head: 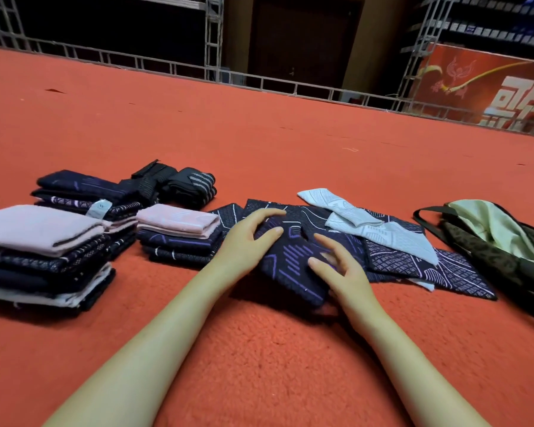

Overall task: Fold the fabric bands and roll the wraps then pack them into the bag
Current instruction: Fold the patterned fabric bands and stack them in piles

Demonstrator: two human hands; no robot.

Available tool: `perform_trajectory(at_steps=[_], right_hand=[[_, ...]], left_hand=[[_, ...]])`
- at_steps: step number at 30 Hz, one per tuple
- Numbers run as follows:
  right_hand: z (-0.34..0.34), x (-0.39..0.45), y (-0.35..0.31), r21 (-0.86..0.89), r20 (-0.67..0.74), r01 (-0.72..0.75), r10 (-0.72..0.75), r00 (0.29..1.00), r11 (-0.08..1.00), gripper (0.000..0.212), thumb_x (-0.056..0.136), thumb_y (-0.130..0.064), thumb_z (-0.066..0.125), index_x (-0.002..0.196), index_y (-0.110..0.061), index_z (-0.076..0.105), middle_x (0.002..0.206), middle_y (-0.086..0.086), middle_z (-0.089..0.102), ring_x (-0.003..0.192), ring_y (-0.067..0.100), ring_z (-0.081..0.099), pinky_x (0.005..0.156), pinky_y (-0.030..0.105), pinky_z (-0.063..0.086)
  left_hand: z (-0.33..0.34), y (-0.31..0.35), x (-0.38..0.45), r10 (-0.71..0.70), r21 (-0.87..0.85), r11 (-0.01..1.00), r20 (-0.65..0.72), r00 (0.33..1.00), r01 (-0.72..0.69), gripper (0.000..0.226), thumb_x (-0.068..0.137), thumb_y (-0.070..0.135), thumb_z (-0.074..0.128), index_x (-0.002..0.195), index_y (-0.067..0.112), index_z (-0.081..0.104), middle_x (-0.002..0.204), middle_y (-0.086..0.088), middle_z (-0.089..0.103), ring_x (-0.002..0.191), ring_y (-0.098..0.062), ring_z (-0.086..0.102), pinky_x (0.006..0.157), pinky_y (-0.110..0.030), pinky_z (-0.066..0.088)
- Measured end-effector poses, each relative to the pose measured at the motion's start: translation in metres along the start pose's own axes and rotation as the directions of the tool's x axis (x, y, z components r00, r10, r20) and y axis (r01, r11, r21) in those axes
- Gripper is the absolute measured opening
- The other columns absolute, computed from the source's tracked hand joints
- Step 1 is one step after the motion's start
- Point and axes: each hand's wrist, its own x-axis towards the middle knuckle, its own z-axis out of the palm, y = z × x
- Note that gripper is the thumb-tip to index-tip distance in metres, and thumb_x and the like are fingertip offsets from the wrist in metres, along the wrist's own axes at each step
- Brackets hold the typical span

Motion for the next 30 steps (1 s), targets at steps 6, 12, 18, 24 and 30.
perform_trajectory(at_steps=[6,12,18,24,30], right_hand=[[0.046,0.031,-0.018,0.274,0.005,-0.044,0.044,0.999,0.961,0.034,0.078,-0.005,0.068,0.109,-0.015,0.062,0.117,0.015,0.065,0.103,0.024,0.064,0.093,0.038,0.051],[0.134,0.104,-0.038,0.214,0.053,-0.049,0.039,0.998,0.976,0.026,0.072,-0.011,0.071,0.096,-0.018,0.064,0.111,0.016,0.066,0.101,0.029,0.063,0.094,0.045,0.050],[0.170,0.120,-0.016,-0.277,0.000,-0.160,0.167,0.986,0.948,0.023,0.081,-0.025,0.070,0.102,-0.022,0.062,0.097,-0.003,0.062,0.088,0.012,0.058,0.080,0.026,0.045],[0.161,0.107,-0.009,-0.227,-0.013,-0.019,0.016,1.000,0.974,0.019,0.088,-0.017,0.061,0.106,-0.019,0.064,0.102,-0.004,0.063,0.096,0.011,0.058,0.082,0.021,0.044],[0.150,0.105,-0.012,-0.178,0.024,0.104,-0.101,0.995,0.978,0.018,0.089,-0.011,0.058,0.096,-0.025,0.067,0.097,-0.010,0.067,0.089,0.003,0.060,0.077,0.012,0.045]], left_hand=[[-0.042,0.011,0.010,-0.008,0.000,1.000,-0.364,0.931,0.008,0.032,0.085,0.017,0.064,0.116,0.024,0.060,0.109,0.012,0.060,0.099,0.001,0.054,0.083,-0.004,0.038],[-0.096,-0.014,0.006,-0.052,0.094,0.982,-0.707,0.706,0.167,0.036,0.086,0.016,0.056,0.121,0.022,0.058,0.121,0.001,0.053,0.107,-0.007,0.048,0.090,-0.017,0.032],[-0.102,-0.056,0.001,-0.366,0.128,0.814,-0.644,0.672,0.566,0.038,0.088,0.026,0.052,0.125,0.020,0.055,0.128,-0.013,0.048,0.121,-0.034,0.043,0.096,-0.041,0.039],[-0.102,-0.055,0.001,-0.376,-0.024,0.871,-0.678,0.632,0.491,0.043,0.088,0.030,0.052,0.130,0.021,0.051,0.130,-0.006,0.052,0.118,-0.027,0.049,0.093,-0.034,0.038],[-0.102,-0.054,0.001,-0.363,-0.055,0.887,-0.696,0.620,0.458,0.022,0.085,0.029,0.052,0.102,0.022,0.063,0.111,0.000,0.060,0.106,-0.023,0.053,0.083,-0.032,0.042]])
